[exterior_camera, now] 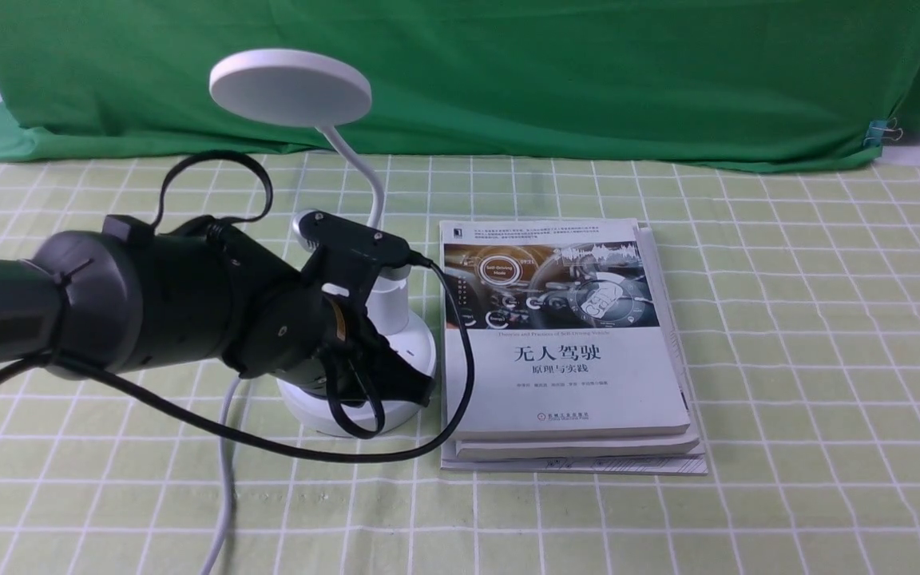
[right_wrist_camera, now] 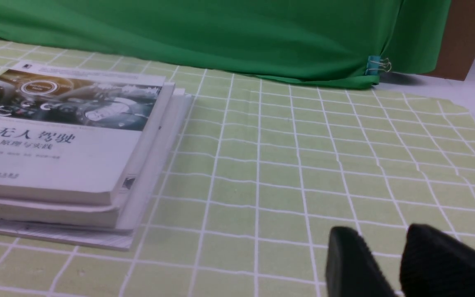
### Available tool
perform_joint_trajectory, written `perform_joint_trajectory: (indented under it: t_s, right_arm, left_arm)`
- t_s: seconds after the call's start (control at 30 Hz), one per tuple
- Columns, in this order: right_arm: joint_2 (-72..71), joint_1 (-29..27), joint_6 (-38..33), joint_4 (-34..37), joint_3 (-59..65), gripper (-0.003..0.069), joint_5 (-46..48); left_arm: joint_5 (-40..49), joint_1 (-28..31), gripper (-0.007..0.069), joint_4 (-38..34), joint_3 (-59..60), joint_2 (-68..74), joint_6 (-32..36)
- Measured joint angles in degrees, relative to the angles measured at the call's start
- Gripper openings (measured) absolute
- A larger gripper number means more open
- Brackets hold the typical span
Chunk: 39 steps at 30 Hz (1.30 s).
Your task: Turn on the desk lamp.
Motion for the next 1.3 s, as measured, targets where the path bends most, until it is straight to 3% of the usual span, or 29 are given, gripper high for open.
perform_joint_trajectory:
  t_s: [0.33, 0.57, 0.97, 1.3]
  right_arm:
    - [0.0, 0.0, 0.0, 0.0, 0.0, 0.0245, 0.0]
    - [0.0, 0.0, 0.0, 0.0, 0.0, 0.0245, 0.0]
    - [0.0, 0.0, 0.0, 0.0, 0.0, 0.0245, 0.0]
    - [0.0, 0.0, 0.0, 0.0, 0.0, 0.0245, 0.0]
  left_arm:
    - [-2.0, 0.1, 0.0019, -1.3, 1.7, -1.7, 0.0]
    - [4.5, 0.0, 0.0019, -1.9, 2.5, -10.7, 1.6]
    - [11.3, 0.0, 0.0019, -13.3, 16.6, -41.0, 6.1]
    - [5.7, 0.0, 0.0019, -17.9, 27.7, -71.5, 4.2]
